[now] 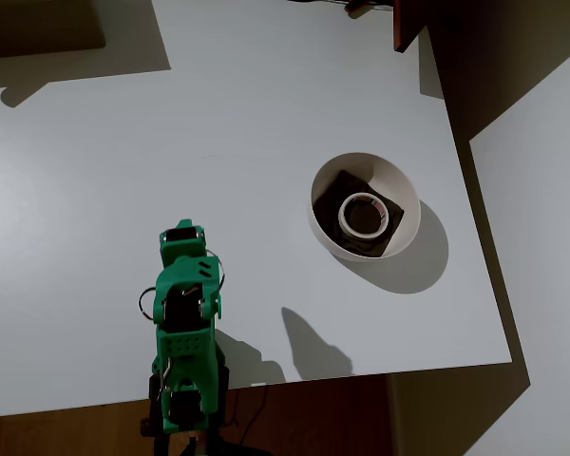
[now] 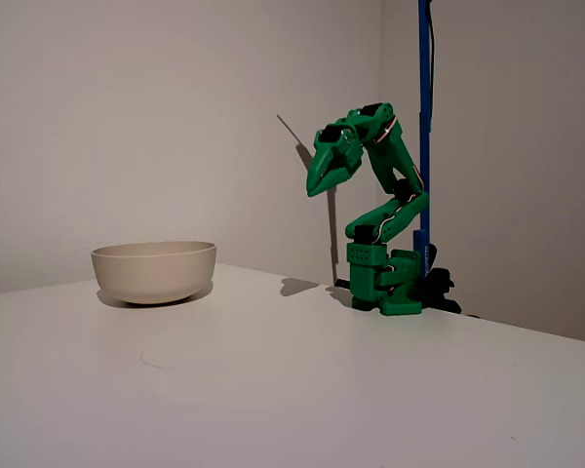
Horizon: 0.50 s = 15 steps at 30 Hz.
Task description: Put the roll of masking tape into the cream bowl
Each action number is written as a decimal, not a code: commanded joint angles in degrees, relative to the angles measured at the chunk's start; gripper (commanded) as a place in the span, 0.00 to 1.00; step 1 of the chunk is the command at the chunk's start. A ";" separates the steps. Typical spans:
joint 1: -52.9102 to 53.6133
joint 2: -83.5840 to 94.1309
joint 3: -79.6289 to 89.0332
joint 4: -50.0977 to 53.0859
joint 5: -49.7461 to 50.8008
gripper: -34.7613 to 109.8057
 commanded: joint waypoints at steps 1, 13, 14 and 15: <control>-0.09 7.12 9.23 -2.55 -0.09 0.18; -2.20 23.64 33.05 -7.29 0.26 0.18; -2.46 25.14 34.54 -7.03 0.26 0.18; -2.81 27.07 36.04 -6.50 0.35 0.18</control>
